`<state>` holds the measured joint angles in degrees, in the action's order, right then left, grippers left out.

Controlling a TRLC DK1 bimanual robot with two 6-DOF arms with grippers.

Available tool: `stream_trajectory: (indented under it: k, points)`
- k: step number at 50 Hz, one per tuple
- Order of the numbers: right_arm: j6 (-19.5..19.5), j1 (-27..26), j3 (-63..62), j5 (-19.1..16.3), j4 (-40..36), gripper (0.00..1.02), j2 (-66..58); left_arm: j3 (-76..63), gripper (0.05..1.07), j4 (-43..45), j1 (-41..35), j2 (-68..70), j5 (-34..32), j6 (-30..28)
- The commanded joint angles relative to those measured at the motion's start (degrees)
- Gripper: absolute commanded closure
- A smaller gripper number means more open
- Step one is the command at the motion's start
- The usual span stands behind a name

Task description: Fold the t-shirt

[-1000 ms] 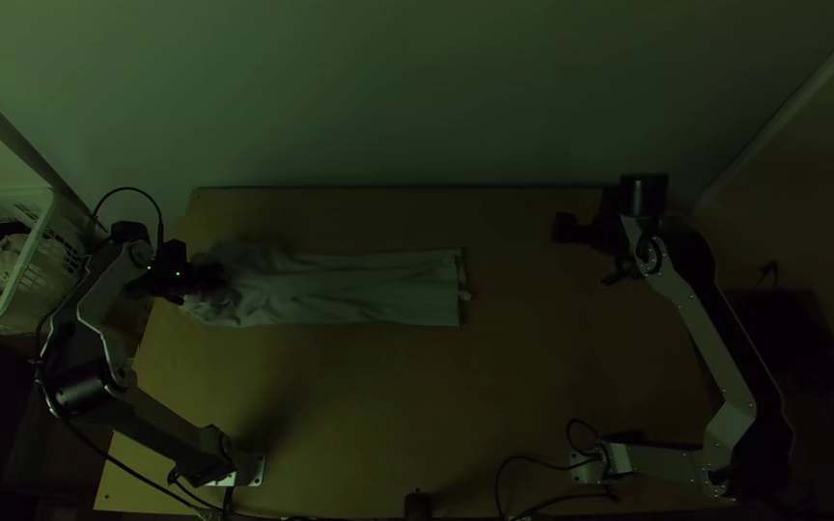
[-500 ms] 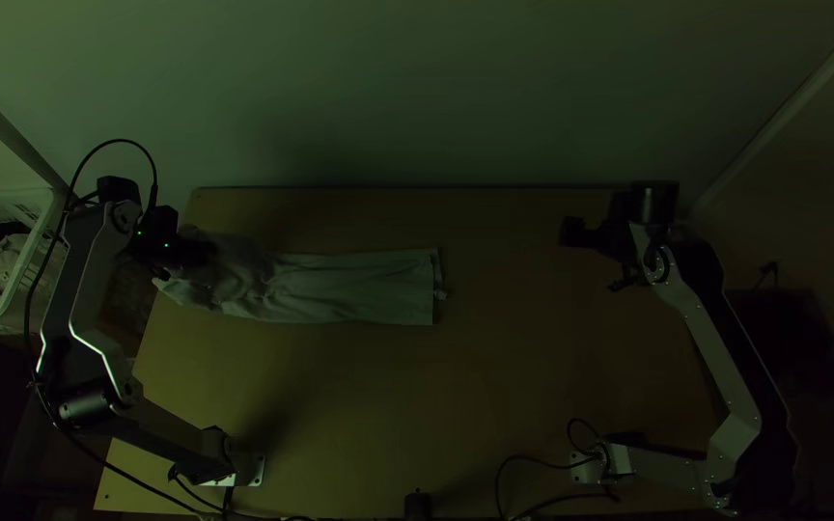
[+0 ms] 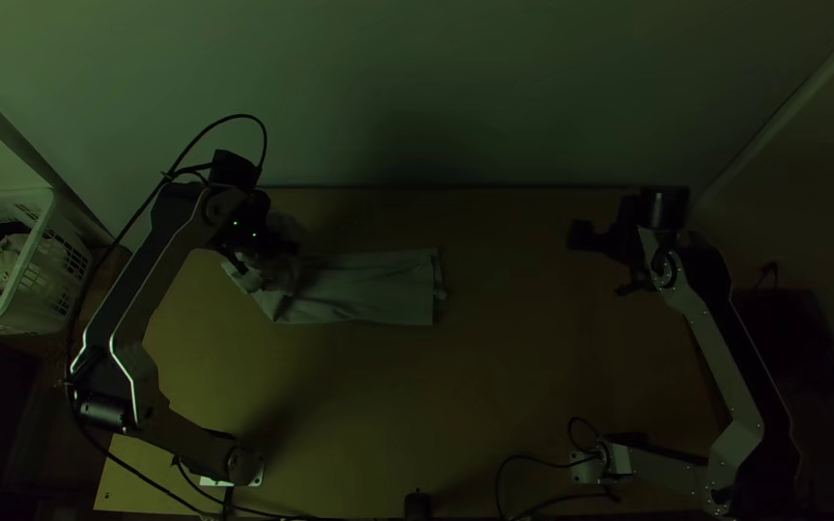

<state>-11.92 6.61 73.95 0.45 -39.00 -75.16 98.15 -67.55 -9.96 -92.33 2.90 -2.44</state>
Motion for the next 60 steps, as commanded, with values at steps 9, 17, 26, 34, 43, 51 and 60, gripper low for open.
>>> stream_trajectory:
  k: [9, 17, 26, 34, 43, 51, 60]
  points:
    - [0.23, -1.6, -3.55, -0.1, 0.6, 0.03, 3.0, 13.56, 1.05, -6.02, -9.47, -11.11, 3.43, 7.27]
    - [0.15, -2.66, -5.13, -0.1, 0.95, 0.03, 3.79, 20.59, 1.05, -8.12, -13.77, -17.62, 4.66, 10.08]
    - [0.23, -3.18, -7.24, -0.1, 2.09, 0.03, 4.58, 29.38, 1.05, -12.34, -20.01, -25.53, 8.53, 13.07]
    - [0.06, -3.27, -8.56, -0.1, 2.79, 0.03, 4.75, 32.37, 1.05, -11.82, -24.85, -30.36, 10.11, 14.48]
    - [-0.21, -3.1, -10.85, -0.18, 3.5, 0.03, 5.19, 33.42, 0.89, -8.3, -29.16, -32.82, 10.02, 16.32]
    - [-0.38, -2.13, -14.71, -0.18, 6.04, 0.03, 5.55, 34.39, 0.1, 0.93, -32.06, -31.33, -4.48, 23.36]
    - [-1.26, -1.51, -16.21, -0.18, 8.15, 0.03, 5.19, 34.39, 0.1, 5.76, -32.14, -30.27, -13.09, 27.75]
